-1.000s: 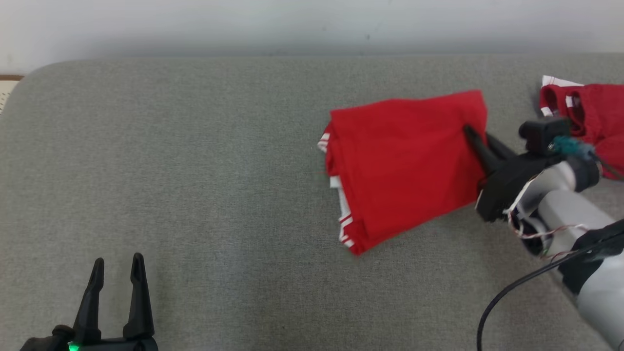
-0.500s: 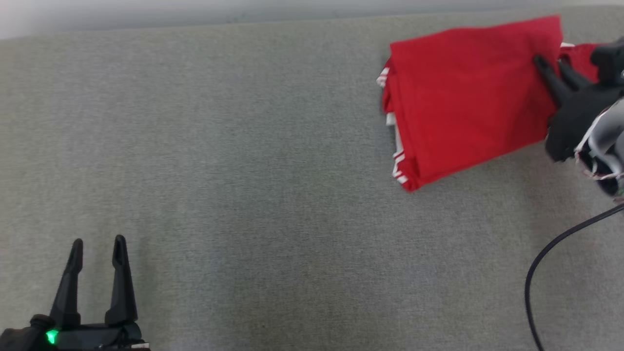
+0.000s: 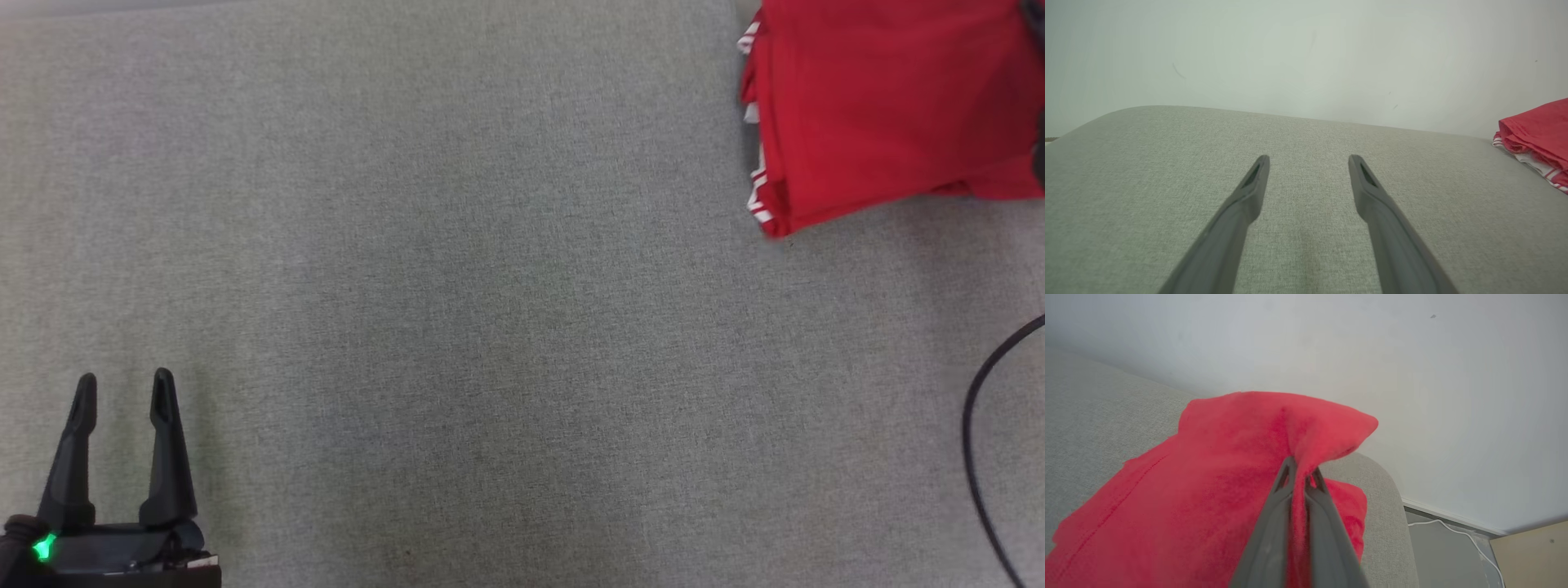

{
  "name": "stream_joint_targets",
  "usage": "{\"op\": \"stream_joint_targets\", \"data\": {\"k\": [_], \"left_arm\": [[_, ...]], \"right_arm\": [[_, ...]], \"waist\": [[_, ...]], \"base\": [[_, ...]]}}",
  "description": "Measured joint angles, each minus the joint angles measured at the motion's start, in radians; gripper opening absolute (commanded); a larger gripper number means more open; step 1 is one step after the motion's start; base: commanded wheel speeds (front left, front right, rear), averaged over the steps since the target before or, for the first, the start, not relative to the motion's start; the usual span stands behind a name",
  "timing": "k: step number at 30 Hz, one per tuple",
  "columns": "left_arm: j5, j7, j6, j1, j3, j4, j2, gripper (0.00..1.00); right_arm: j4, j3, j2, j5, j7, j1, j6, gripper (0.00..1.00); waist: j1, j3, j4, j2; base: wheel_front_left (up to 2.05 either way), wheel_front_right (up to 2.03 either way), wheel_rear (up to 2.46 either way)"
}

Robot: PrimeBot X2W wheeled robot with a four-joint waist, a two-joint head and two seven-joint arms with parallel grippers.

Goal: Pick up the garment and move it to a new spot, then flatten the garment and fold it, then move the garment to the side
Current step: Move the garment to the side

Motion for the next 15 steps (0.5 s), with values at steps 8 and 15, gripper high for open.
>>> {"op": "stream_joint_targets", "data": {"k": [8, 15], "left_arm": [[0.008, 0.000, -0.006, -0.001, 0.013, -0.048, 0.015, 1.00], [0.008, 0.000, -0.006, 0.000, 0.030, -0.077, 0.024, 1.00]], "right_arm": [[0.011, 0.062, -0.106, 0.021, 0.040, -0.072, 0.000, 0.00], [0.029, 0.090, -0.137, 0.002, 0.067, -0.131, 0.000, 0.00]], "waist": [[0.0000, 0.029, -0.007, 0.0000], [-0.0001, 0.049, -0.011, -0.0001]], "base": [[0.00, 0.00, 0.00], [0.00, 0.00, 0.00]]}}
